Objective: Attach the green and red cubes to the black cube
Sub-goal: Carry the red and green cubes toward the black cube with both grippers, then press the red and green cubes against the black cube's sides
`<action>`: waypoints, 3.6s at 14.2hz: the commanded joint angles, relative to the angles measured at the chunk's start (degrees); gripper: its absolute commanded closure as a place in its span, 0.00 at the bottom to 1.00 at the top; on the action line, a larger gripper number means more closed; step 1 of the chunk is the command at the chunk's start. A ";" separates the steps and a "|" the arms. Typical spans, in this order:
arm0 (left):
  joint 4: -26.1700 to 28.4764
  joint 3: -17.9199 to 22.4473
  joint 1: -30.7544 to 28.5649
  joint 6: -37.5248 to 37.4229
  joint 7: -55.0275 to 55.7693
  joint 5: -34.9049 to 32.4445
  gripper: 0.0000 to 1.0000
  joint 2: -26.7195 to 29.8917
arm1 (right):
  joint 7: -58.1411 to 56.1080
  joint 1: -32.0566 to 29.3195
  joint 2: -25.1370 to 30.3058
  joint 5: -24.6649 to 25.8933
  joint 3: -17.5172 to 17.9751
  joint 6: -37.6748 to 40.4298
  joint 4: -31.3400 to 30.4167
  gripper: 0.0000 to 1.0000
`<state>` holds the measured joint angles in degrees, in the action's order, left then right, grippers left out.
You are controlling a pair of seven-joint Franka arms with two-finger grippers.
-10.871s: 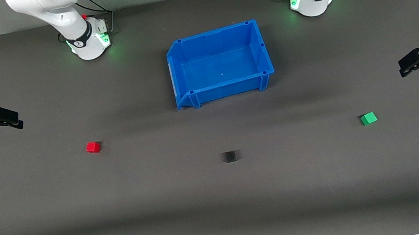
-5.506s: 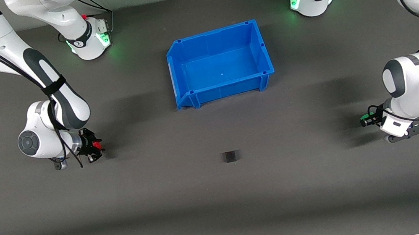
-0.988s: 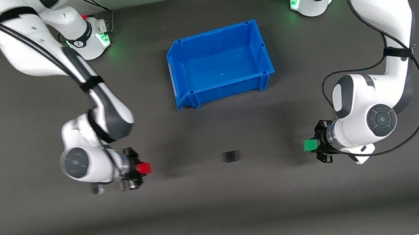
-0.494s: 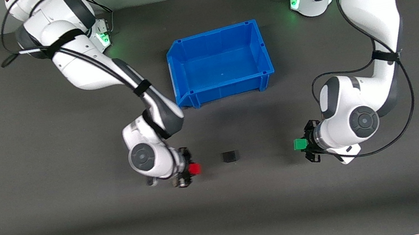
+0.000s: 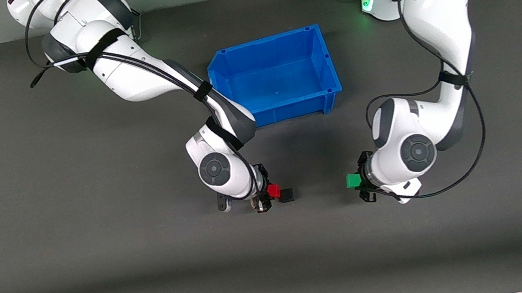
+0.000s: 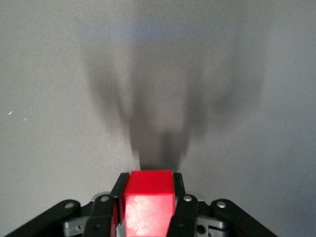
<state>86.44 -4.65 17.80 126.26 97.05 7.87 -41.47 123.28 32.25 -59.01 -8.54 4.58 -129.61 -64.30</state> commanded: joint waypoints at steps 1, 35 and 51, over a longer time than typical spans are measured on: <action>-0.75 0.87 1.97 1.96 2.79 0.39 1.00 -1.24 | 0.82 0.53 -2.25 2.04 -0.88 -1.34 2.60 0.78; -6.46 0.87 11.11 10.32 10.00 0.39 1.00 -8.80 | 5.56 2.73 -4.79 3.00 -0.89 -8.90 3.22 0.78; -9.27 1.39 10.85 10.32 9.39 0.21 0.91 -10.04 | 7.41 2.90 -4.44 3.18 -0.97 -10.05 3.31 0.77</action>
<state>79.20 -3.80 28.26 136.79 105.97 7.87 -50.40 128.47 34.25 -61.94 -6.15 4.13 -139.36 -63.58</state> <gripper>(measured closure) 0.630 0.608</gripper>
